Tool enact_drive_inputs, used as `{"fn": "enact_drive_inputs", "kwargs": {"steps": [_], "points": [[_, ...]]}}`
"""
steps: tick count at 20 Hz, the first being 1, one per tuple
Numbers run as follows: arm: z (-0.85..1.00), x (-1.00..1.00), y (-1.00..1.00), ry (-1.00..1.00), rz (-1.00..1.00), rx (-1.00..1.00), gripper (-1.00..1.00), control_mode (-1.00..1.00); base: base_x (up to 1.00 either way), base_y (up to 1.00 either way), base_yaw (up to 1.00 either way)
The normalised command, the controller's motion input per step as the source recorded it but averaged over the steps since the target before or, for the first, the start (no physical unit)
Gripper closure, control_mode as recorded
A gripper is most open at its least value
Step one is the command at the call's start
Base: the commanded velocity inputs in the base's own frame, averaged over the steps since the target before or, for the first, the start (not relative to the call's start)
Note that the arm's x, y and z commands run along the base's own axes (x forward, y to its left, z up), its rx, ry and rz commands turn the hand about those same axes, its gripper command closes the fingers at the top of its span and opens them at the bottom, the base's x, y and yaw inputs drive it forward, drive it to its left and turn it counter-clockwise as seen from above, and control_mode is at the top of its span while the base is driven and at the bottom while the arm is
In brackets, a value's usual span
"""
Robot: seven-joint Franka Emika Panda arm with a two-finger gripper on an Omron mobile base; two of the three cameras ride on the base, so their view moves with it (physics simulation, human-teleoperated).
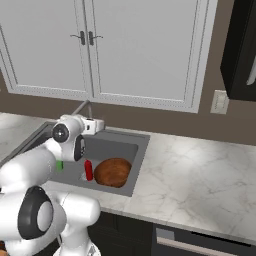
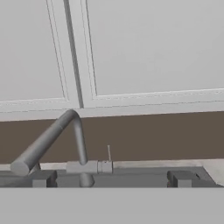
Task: Pick the cup and bowl and place them in the sink. Then turn on the water.
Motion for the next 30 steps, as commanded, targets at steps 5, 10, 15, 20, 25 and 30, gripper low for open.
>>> {"fn": "enact_drive_inputs", "kwargs": {"steps": [5,10,15,20,25,30], "points": [[-0.30,0.28,0.00,-0.06,0.02,0.00,-1.00,-1.00,0.00,0.00,0.00],[-0.29,0.26,0.00,-0.07,0.03,0.00,-1.00,-1.00,0.00,0.00,0.00],[-0.19,0.16,-0.01,-0.06,0.03,0.00,-1.00,-1.00,0.00,0.00,0.00],[-0.08,0.02,-0.05,-0.01,0.02,0.00,-1.00,-1.00,0.00,0.00,0.00],[-0.01,0.00,0.00,0.00,0.00,0.00,-1.00,-1.00,0.00,0.00,0.00],[-0.13,0.01,0.00,0.00,0.00,0.00,-1.00,-1.00,0.00,0.00,0.00]]}}
